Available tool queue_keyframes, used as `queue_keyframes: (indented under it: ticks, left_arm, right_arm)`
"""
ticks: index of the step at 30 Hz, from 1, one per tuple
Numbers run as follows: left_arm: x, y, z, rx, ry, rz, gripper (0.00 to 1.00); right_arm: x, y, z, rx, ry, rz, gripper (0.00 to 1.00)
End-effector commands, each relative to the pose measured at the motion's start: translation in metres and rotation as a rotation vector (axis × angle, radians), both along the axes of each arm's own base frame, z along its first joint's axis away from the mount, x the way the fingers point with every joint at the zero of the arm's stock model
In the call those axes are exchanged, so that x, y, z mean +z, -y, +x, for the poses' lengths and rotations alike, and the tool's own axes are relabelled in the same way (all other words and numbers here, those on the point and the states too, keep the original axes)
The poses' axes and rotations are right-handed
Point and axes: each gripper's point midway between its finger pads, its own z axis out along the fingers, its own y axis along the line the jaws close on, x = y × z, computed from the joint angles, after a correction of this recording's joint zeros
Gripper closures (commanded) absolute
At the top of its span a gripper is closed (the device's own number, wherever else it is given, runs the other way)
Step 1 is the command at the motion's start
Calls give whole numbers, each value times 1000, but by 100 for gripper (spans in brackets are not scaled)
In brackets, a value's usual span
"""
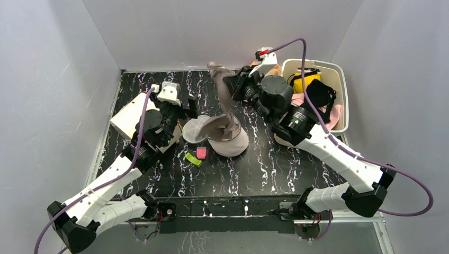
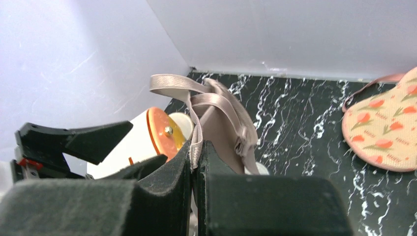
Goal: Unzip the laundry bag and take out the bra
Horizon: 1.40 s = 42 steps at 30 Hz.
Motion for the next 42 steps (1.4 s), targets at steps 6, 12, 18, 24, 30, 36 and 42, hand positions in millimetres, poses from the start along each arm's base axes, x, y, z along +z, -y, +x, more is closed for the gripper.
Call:
queue_keyframes:
  ticks: [6,12,18,24,30,36,42]
  left_arm:
    - [10,7,-3,-49,23,-36,2]
    - [12,8,-4,-54,24,-41,2]
    - [11,11,-4,-66,19,-44,2]
    - [12,10,-5,-64,18,-46,2]
    - [10,12,-5,-72,14,-48,2]
    - [9,15,-4,-79,3,-46,2]
    - [9,12,-4,-67,6,-39,2]
  right_arm:
    - [129,71,-10,-204,261,62,100]
    - [167,131,-29,-367,328,71,100]
    - [182,214,-57,-606,358,50,100]
    - [148,279,-79,-840,300,-35,100]
    - [111,293,-77,-972,258,-214,100]
    - [86,282,-57,-1089,241,-430,100]
    - [47,273,-9,-1107,152,-450,100]
